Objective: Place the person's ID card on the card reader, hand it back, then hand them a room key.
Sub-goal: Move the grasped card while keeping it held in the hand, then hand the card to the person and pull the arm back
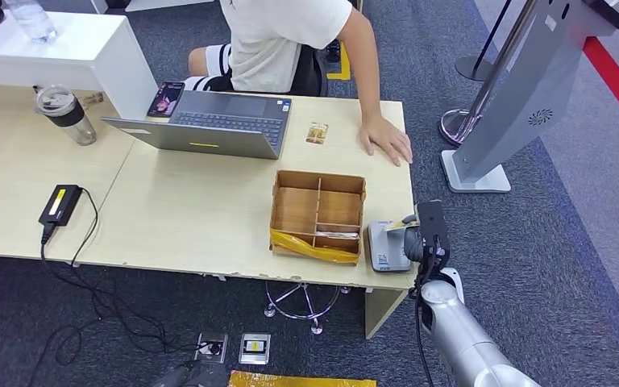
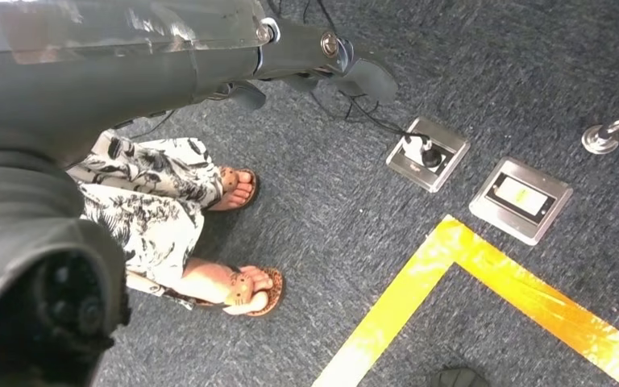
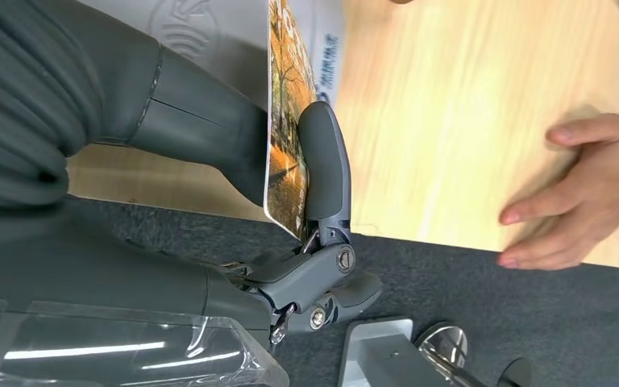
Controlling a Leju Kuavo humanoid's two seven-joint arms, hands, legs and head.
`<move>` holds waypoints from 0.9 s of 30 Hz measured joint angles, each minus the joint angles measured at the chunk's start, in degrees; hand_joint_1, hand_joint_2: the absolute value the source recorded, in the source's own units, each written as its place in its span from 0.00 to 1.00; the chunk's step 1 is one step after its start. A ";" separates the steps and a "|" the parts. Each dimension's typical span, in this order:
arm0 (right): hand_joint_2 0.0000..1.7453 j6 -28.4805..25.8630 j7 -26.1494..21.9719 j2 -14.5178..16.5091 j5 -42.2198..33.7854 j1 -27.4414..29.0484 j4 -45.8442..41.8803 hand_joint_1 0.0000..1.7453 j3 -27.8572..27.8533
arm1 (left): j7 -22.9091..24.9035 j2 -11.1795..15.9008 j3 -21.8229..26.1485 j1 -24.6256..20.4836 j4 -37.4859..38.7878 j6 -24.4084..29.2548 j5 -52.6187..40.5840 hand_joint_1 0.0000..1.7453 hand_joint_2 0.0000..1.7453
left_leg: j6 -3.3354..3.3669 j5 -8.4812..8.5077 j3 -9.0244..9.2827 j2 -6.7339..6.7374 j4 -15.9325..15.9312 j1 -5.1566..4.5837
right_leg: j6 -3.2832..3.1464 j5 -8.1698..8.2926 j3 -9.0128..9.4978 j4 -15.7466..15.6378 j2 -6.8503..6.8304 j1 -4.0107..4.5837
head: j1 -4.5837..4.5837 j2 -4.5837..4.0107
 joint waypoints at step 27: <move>1.00 -6.29 -5.97 -0.03 -5.07 -0.56 1.92 1.00 0.95 | -0.01 0.64 -0.20 0.54 0.00 0.56 2.00 0.00 0.00 | 0.00 0.01 0.03 0.02 0.00 -0.01 | 0.02 0.03 0.02 0.00 0.02 -0.01 | 0.01 0.00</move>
